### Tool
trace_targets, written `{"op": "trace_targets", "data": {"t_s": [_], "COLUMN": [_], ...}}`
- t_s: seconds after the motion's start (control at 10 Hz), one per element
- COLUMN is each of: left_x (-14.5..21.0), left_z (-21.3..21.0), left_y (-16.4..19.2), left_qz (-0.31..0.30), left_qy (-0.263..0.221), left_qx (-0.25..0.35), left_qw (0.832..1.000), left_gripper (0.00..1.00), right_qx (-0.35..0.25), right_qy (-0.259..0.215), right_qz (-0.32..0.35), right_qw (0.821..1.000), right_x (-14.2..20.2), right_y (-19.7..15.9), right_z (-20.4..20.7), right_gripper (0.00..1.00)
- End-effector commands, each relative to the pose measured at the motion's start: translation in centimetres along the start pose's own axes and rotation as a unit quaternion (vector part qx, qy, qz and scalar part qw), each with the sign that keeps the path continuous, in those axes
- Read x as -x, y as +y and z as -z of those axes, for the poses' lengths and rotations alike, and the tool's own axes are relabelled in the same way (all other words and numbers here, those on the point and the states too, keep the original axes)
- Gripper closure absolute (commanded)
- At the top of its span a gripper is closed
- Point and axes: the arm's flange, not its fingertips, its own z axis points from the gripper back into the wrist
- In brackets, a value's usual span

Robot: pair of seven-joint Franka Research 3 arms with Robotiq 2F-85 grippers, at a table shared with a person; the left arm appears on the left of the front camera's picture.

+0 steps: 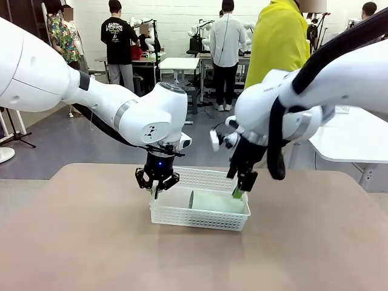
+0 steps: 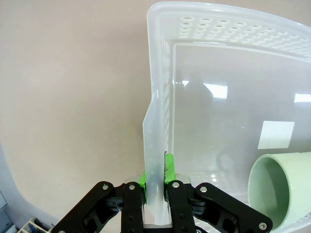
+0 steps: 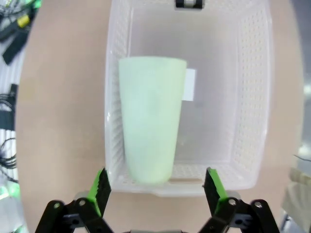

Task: Clean and organize the cups into the basket.
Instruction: Pick up the Organizing basket and move it to the center of the table, then pick up the Reusable plastic cup from the right side of the table and place it inside the Organizing basket.

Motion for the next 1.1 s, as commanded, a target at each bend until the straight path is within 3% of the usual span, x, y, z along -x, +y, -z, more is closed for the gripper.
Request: {"op": "trace_targets", "data": {"t_s": [0.0, 0.2, 0.5, 0.8, 1.0], "left_x": [0.1, 0.1, 0.1, 0.1, 0.1], "left_z": [0.2, 0.2, 0.2, 0.2, 0.2], "left_y": [0.0, 0.0, 0.0, 0.0, 0.0], "left_qz": [0.002, 0.002, 0.002, 0.002, 0.002], "left_qy": [0.001, 0.001, 0.001, 0.001, 0.001], "left_qx": [-0.003, -0.003, -0.003, -0.003, -0.003], "left_qw": [1.0, 1.0, 1.0, 1.0, 1.0], "left_gripper": [1.0, 1.0, 1.0, 1.0, 1.0], "right_qx": [0.041, 0.054, 0.07, 0.073, 0.067], "right_qy": [-0.063, -0.153, -0.266, -0.367, -0.407], "right_qz": [0.012, 0.032, 0.076, 0.113, 0.129], "right_qw": [0.997, 0.986, 0.958, 0.92, 0.902], "right_x": [5.6, 12.5, 23.0, 32.1, 36.8], "right_y": [4.5, 7.0, 8.7, 9.4, 10.2], "right_z": [-5.1, -9.3, -12.1, -13.0, -12.3], "right_gripper": [0.0, 0.0, 0.0, 0.0, 0.0]}}
